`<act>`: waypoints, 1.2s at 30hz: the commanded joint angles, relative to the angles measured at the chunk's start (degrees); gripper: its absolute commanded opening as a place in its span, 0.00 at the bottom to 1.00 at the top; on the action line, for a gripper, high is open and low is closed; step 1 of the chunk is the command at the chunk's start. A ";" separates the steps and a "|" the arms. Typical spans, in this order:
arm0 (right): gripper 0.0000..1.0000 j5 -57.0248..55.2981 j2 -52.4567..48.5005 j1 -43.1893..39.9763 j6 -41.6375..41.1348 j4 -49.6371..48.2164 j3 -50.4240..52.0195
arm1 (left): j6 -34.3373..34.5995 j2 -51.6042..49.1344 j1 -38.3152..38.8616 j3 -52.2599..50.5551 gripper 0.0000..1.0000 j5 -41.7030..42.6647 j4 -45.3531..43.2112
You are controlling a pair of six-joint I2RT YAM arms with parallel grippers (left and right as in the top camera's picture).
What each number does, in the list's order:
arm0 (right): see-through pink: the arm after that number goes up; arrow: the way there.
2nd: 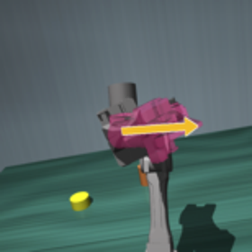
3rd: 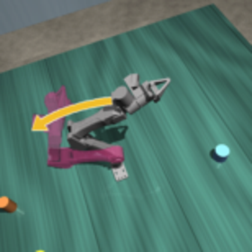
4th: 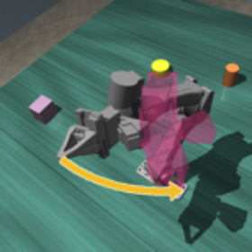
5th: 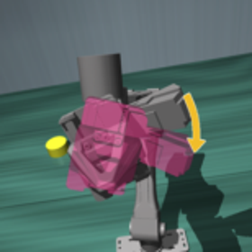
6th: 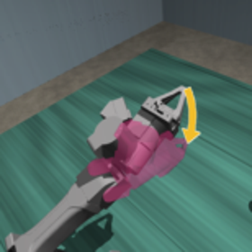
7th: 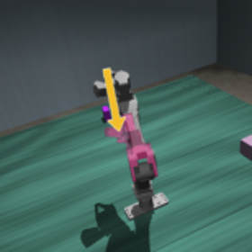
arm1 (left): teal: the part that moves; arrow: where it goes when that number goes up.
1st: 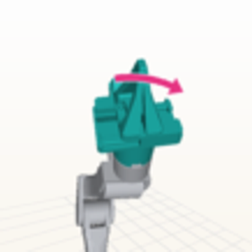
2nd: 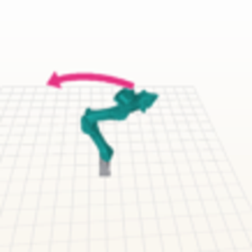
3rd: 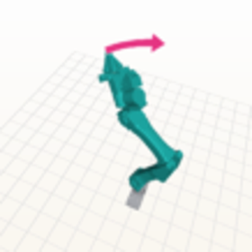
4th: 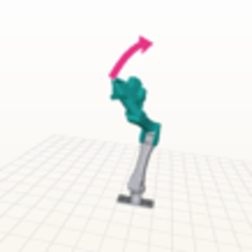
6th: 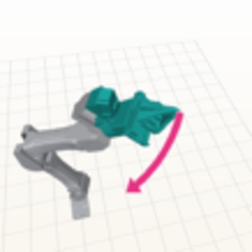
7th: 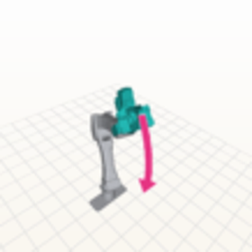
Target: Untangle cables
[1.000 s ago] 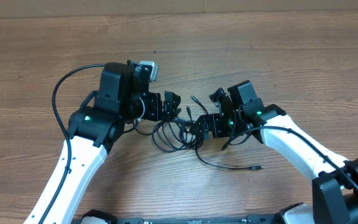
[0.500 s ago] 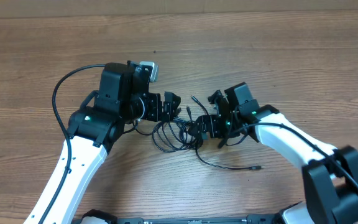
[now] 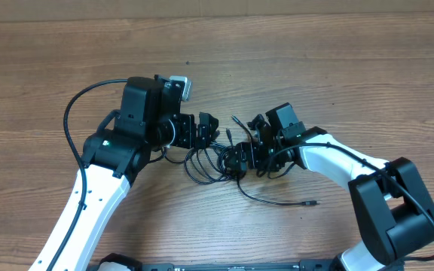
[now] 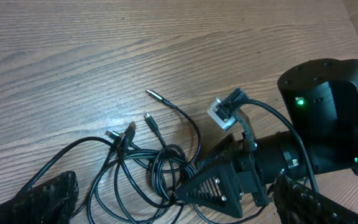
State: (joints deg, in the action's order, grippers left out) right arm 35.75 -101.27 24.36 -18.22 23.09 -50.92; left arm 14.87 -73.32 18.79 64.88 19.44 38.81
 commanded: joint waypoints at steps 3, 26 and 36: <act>0.86 0.39 -1.66 0.72 -0.26 -0.68 0.35 | -0.74 -0.35 0.52 0.90 1.00 -0.42 0.00; 0.04 0.39 -2.80 1.51 -1.38 -2.29 0.33 | -0.70 -0.35 0.52 0.90 1.00 -0.35 0.63; 0.04 11.17 0.81 -3.45 -0.59 -2.49 -2.34 | -4.74 -0.35 0.52 0.90 0.76 5.14 1.38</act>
State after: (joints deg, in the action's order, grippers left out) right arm 40.18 -103.61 23.73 -19.46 21.06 -50.94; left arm 14.44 -73.32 18.79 64.88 19.79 40.40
